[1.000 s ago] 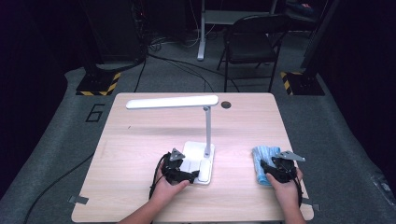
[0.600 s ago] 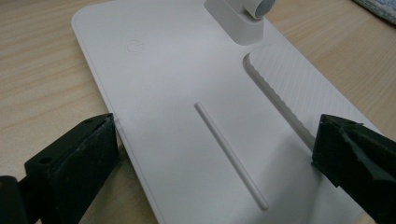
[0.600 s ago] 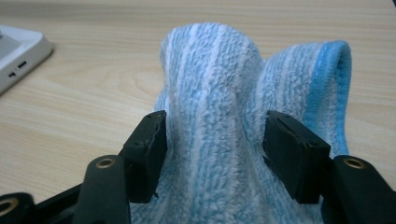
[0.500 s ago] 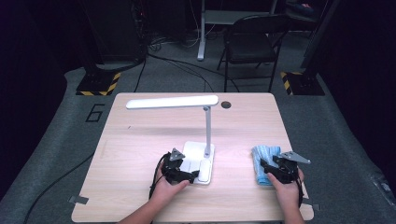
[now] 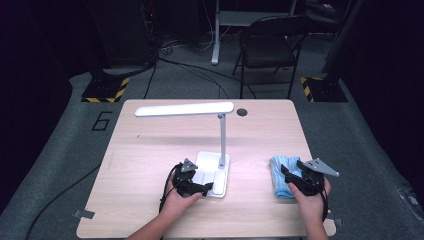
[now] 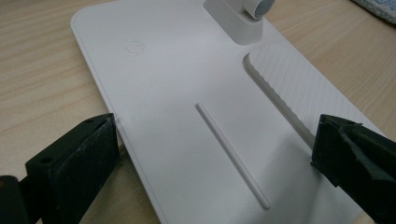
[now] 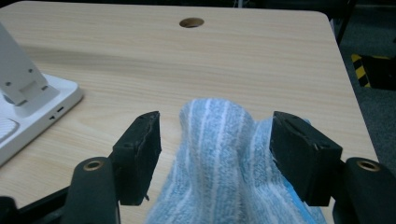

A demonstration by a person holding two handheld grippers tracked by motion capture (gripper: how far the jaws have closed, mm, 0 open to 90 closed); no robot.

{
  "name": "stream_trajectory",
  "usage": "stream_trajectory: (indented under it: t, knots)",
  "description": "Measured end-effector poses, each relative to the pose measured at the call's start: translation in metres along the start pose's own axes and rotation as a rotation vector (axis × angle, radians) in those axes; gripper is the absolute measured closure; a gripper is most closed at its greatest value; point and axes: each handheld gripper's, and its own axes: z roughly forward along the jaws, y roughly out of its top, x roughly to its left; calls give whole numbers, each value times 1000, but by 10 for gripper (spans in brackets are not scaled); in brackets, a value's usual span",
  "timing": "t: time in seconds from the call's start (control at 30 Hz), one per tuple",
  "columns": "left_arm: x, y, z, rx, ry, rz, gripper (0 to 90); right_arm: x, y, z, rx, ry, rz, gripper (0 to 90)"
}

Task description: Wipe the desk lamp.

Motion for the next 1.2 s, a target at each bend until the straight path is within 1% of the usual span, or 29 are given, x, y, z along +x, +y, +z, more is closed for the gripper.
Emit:
stream_trajectory:
  t: [0.07,0.13,0.17,0.2,0.23,0.27,0.33,0.37,0.4,0.43,0.47,0.5,0.53,0.57,0.63,0.67,0.7,0.73,0.77,0.8,0.87,0.93,1.03,1.1,1.2]
  knots:
    - [0,0,0,2,-3,0,9,6,3,-2,5,17,-21,336]
    - [1,0,-1,4,-3,-4,16,12,5,-2,6,40,-32,340]
    - [2,0,-2,6,-5,1,26,15,6,-1,15,50,-35,340]
    - [2,0,-1,-8,-7,-5,32,18,7,1,12,65,-39,341]
    - [3,0,-2,-4,-9,2,38,21,8,2,17,78,-32,342]
    - [4,0,-3,-5,-8,-10,50,23,9,3,22,93,-28,342]
    - [6,1,-4,5,-14,-9,80,27,11,6,27,116,-19,341]
    - [6,1,-5,-5,-12,-17,97,29,12,6,31,123,-18,340]
    - [7,1,-6,-1,-13,-11,113,31,13,7,30,136,-18,338]
    - [8,1,-7,-6,-15,-17,131,33,15,8,34,145,-16,335]
    - [9,2,-8,-7,-9,-14,141,35,16,9,35,154,-16,333]
    - [9,2,-9,-23,-12,-26,142,37,17,11,36,160,-18,333]
    - [9,2,-11,-28,-9,-30,146,40,18,12,40,166,-16,333]
    - [10,3,-12,-32,-8,-18,148,41,19,14,38,177,-17,333]
    - [12,3,-16,-27,-8,-9,152,45,21,18,41,190,-8,335]
    - [12,3,-17,-30,-12,-29,157,48,22,20,40,203,-3,336]
    - [15,3,-17,-30,-10,-11,162,51,23,22,46,205,-8,336]
    - [16,3,-18,-29,-15,-18,168,55,24,24,46,213,-12,337]
    - [16,2,-18,-33,-12,-41,171,59,26,26,50,219,-19,337]
    - [19,3,-18,-29,-9,-26,172,62,27,28,54,225,-31,337]
    - [22,4,-19,-26,-9,-31,181,70,30,32,56,242,-43,336]
    - [24,4,-20,-31,-12,-49,192,75,33,37,62,249,-58,335]
    - [28,5,-21,-25,-12,-41,203,83,38,44,67,269,-72,331]
    - [29,5,-22,-28,-10,-59,210,87,41,48,72,278,-73,326]
    - [31,6,-24,-29,-8,-52,224,94,47,55,73,298,-90,320]
